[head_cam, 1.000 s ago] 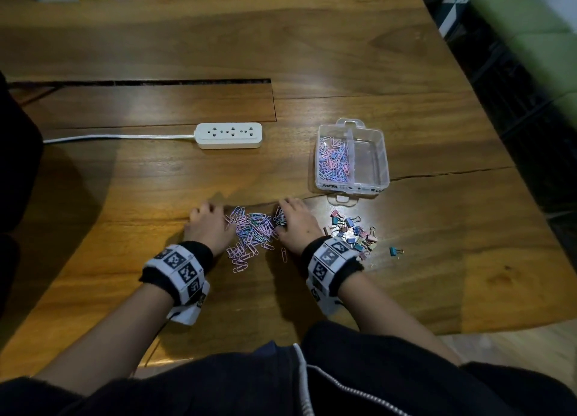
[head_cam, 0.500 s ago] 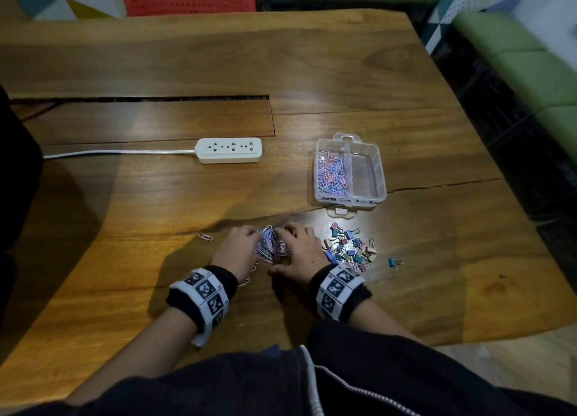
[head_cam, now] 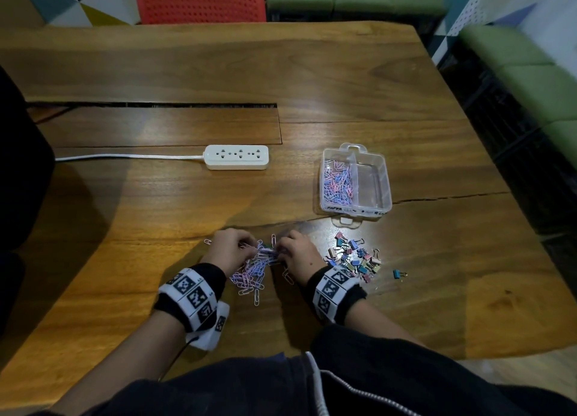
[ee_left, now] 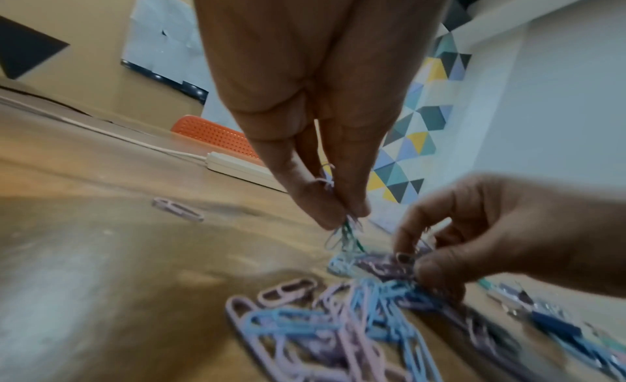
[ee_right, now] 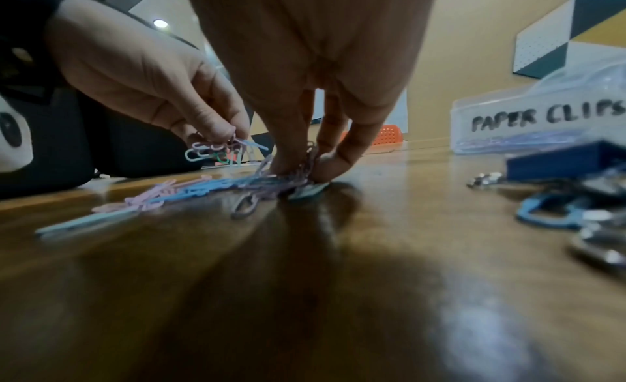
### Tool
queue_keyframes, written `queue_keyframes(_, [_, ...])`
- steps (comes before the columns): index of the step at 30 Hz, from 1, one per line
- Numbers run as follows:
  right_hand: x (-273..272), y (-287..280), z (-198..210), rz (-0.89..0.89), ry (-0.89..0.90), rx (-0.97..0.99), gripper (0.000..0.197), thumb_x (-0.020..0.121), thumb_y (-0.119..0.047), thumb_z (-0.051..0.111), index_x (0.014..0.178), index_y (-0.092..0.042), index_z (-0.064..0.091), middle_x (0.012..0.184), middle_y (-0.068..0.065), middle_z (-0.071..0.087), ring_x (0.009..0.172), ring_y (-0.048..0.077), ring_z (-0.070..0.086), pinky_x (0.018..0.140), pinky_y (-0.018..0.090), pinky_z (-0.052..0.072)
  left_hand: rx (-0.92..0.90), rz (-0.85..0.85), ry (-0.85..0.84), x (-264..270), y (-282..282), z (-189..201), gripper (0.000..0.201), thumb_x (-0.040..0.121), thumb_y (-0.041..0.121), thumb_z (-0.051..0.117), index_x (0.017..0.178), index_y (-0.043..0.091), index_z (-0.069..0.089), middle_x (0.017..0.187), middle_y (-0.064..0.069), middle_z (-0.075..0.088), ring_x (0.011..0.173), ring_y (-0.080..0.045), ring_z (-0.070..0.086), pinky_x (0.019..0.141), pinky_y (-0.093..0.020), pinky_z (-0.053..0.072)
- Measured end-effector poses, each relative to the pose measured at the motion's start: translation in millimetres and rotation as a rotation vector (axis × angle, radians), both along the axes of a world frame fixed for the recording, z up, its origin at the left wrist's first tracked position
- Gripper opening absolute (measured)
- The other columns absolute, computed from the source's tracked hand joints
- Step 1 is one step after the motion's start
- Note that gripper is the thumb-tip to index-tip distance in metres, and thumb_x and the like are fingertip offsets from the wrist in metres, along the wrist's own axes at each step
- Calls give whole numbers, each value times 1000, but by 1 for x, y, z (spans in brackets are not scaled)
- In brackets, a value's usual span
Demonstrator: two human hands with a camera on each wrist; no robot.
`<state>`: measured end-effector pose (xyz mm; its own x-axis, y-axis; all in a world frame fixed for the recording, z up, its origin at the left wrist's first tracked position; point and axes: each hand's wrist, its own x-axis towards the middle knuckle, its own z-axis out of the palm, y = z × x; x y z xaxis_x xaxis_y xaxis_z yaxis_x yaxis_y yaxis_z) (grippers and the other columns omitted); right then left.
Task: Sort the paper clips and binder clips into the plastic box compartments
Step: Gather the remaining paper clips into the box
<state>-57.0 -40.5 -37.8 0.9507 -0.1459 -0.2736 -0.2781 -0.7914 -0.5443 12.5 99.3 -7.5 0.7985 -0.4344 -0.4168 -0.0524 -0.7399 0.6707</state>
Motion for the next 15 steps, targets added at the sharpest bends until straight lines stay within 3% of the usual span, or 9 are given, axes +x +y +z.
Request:
queue_keyframes(4, [-4,-6,5,-216,-13,191,15,83,-9,60,96,-4,64,105,10,60,89,15,49,81,22,40,-112,67,71,5,-3,10,13,83,8,62,96,7,64,79,7,58,71,-7,56,57,-14,43])
queue_keyframes(8, [-17,-17,11,-423,15,466,6,81,-9,64,87,-10,63,83,-2,60,83,17,55,78,28,47,-208,27,107,17,-20,29,15,82,7,63,97,3,64,79,3,60,69,-8,58,56,-13,50])
queue_keyframes(12, [-28,-34,10,-517,-12,548,19,78,-5,66,71,-19,57,68,-7,56,65,9,54,60,16,44,-330,-19,110,32,-71,42,24,79,2,66,101,-7,64,76,-5,64,66,-14,60,62,-17,54])
queue_keyframes(15, [-33,-47,13,-539,-44,562,24,77,-3,67,66,-22,57,67,-3,59,63,12,55,60,21,46,-411,2,163,37,-120,47,24,80,-2,63,102,-11,61,71,-1,59,61,-10,56,54,-11,51])
